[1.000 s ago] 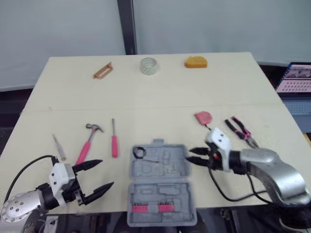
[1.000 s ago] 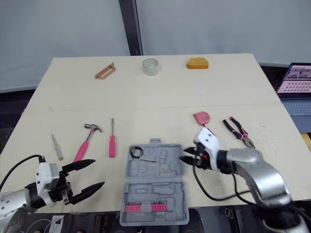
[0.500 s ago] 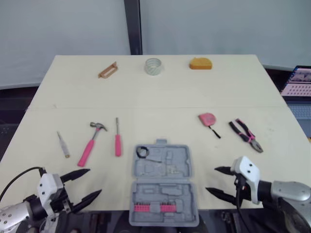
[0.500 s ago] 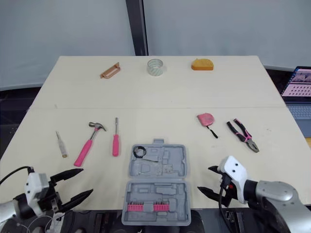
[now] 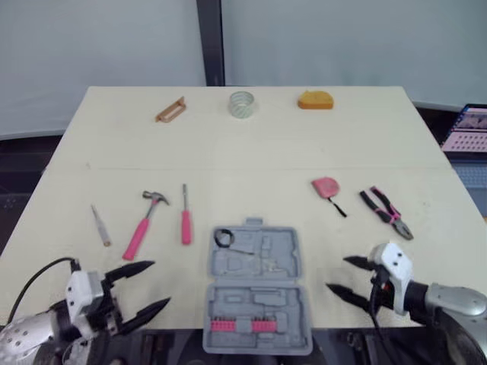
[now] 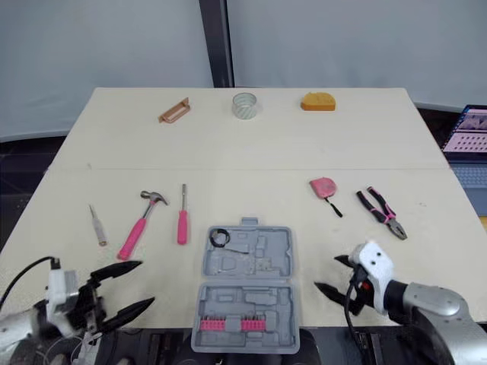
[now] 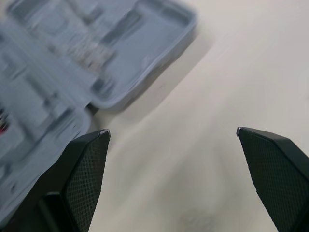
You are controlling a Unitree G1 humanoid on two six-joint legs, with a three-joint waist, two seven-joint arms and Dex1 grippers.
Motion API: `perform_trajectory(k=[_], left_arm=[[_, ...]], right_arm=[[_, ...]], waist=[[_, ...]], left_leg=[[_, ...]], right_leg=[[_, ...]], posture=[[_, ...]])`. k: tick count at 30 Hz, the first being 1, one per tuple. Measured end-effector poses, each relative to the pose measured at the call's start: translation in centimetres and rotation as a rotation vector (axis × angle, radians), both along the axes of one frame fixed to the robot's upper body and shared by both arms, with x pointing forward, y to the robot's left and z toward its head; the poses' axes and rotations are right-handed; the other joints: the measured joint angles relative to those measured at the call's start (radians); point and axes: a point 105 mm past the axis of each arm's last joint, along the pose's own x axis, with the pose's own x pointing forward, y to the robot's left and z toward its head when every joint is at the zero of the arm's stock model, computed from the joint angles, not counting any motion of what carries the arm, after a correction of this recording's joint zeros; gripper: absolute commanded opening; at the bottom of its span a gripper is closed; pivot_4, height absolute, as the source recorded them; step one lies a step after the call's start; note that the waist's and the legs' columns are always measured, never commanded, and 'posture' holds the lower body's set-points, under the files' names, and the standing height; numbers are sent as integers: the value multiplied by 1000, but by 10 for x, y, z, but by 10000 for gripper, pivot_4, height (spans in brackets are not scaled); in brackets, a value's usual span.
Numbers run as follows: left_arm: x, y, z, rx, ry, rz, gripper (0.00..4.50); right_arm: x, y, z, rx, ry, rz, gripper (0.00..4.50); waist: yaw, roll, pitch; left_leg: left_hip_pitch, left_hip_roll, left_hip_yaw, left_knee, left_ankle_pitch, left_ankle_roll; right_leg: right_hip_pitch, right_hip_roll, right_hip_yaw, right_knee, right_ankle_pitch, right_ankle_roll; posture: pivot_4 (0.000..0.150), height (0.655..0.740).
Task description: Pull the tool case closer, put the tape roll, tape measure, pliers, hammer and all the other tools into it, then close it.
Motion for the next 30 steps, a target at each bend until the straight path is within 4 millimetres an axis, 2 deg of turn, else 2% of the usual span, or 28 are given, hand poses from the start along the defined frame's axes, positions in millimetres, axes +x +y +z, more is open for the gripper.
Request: perform_trajectory(k=[5,11,25,30], left_arm=[[5,-22,-3,-49,7,-20,45000],[17,-26,3,-58,-10,5,45000],[21,-30,4,-43,-6,47,45000],[24,-31,4,-33,-13,69,45000]], right_arm=[[12,-2,6,23,-50,-116,44551],[45,4,21,23,-133,-191,44551],[134,0,6,-3,-83,-359,44551],[156,4,-3,-3,-66,-372,44551]], waist=[[-3,1,0],[-3,1,0],[-18,2,0],[-29,2,0]], left_leg=[[1,1,0,0,0,0],[1,1,0,0,0,0],[1,1,1,0,0,0],[1,1,1,0,0,0]], right_leg=[[0,1,0,0,0,0],[0,1,0,1,0,0],[-1,1,0,2,0,0],[-1,1,0,3,0,0]], posture=[[1500,7400],[1500,7400],[1500,7400],[1500,7400]])
